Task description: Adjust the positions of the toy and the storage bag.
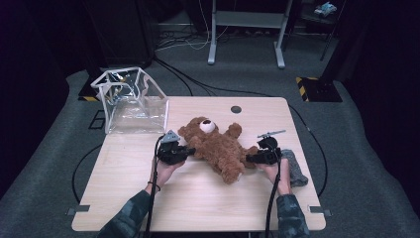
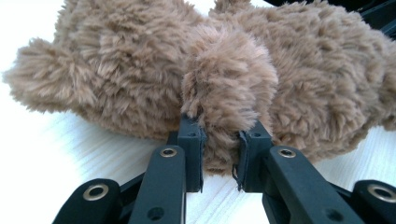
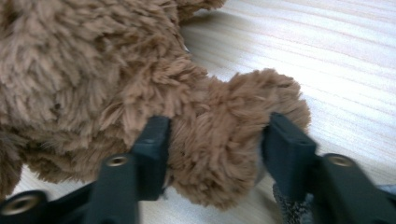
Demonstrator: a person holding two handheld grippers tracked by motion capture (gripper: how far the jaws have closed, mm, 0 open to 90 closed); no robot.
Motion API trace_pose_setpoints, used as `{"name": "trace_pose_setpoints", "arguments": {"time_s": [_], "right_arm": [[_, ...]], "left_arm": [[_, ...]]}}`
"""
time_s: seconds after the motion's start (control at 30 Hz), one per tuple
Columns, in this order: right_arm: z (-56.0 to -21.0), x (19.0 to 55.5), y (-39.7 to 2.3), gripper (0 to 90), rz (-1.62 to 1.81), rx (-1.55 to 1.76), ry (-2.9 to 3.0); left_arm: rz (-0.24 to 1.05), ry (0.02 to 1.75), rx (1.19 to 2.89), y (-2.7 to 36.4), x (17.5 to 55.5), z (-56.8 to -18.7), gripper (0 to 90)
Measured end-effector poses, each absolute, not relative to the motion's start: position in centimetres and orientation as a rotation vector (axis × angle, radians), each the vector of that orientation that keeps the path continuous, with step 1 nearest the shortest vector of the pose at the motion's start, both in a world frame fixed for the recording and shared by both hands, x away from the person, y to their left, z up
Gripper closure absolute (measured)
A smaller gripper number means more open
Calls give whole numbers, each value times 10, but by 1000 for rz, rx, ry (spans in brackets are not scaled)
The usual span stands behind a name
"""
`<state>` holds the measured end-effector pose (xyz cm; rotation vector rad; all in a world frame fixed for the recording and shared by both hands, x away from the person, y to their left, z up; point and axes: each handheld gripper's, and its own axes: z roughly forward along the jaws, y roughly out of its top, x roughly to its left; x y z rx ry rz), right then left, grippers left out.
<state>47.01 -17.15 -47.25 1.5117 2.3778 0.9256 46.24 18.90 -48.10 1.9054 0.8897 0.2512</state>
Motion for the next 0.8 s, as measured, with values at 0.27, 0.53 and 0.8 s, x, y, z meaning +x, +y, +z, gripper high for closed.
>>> {"name": "trace_pose_setpoints", "arguments": {"time_s": [0.27, 0.53, 0.8], "right_arm": [[-470, 469, -167, 746, 913, 1536, 2355], [-456, 462, -172, 792, 946, 1504, 2248], [-426, 453, -167, 812, 972, 1401, 2142]], "left_arm": [[324, 857, 1905, 184, 461, -474, 770], [371, 808, 1894, 185, 464, -456, 781], [405, 771, 1927, 185, 473, -436, 788]]}}
